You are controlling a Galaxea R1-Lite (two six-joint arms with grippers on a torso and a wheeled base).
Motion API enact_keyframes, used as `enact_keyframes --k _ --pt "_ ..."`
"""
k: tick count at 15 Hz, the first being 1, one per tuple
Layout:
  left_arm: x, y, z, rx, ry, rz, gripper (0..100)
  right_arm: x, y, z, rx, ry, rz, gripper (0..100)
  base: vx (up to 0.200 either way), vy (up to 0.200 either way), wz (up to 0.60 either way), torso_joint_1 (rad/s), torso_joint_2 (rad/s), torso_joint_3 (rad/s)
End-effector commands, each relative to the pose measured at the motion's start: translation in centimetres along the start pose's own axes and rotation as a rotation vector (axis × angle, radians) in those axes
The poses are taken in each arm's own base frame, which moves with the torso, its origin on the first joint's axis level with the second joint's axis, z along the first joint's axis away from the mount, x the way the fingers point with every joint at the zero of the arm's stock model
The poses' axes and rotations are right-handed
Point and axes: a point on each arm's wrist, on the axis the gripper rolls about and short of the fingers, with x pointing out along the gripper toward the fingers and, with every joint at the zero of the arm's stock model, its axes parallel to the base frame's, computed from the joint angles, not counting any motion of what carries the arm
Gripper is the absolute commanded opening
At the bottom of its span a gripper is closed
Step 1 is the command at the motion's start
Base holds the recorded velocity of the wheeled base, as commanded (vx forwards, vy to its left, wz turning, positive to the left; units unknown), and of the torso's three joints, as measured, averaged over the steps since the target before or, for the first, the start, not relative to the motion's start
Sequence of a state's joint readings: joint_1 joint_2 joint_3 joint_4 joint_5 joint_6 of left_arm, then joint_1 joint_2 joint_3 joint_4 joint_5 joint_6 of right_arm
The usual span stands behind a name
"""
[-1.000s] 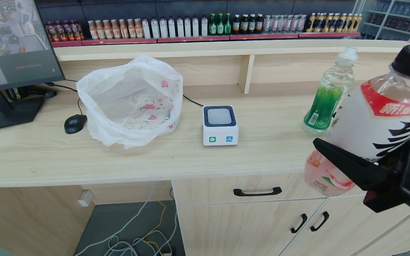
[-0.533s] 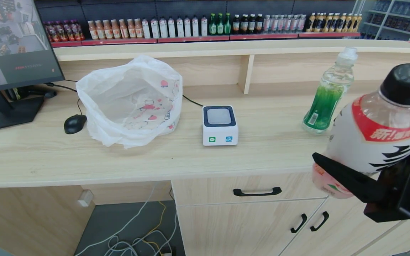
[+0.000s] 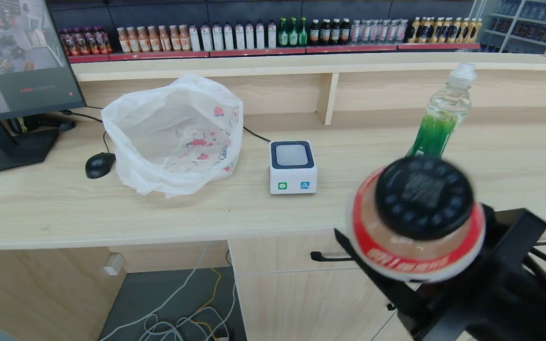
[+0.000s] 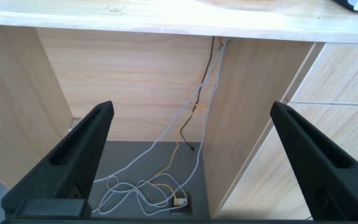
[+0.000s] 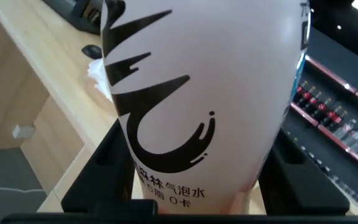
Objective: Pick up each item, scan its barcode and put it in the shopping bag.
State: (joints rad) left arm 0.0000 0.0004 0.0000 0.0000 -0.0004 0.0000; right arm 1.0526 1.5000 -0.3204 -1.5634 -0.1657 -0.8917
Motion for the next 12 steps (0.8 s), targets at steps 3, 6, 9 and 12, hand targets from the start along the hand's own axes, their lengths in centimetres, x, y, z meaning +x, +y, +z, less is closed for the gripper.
enact_keyframes --k 3,6,9,12 --pt "0.0 0.0 0.0 0.000 0.000 0.000 100 -0.6 2.4 -0.2 -0.120 -0.002 0.112 0 0.000 0.000 0.00 0.000 0.00 0.000" --pt "0.0 0.0 0.0 0.000 0.000 0.000 100 -1.5 3.6 -0.1 -0.222 -0.020 0.177 0 0.000 0.000 0.00 0.000 0.00 0.000" --pt "0.0 0.0 0.0 0.000 0.000 0.000 100 -1.6 3.9 -0.1 -0.351 -0.064 0.209 0 0.000 0.000 0.00 0.000 0.00 0.000" --pt "0.0 0.0 0.0 0.000 0.000 0.000 100 -1.4 3.7 0.1 -0.463 -0.125 0.209 0 0.000 0.000 0.00 0.000 0.00 0.000"
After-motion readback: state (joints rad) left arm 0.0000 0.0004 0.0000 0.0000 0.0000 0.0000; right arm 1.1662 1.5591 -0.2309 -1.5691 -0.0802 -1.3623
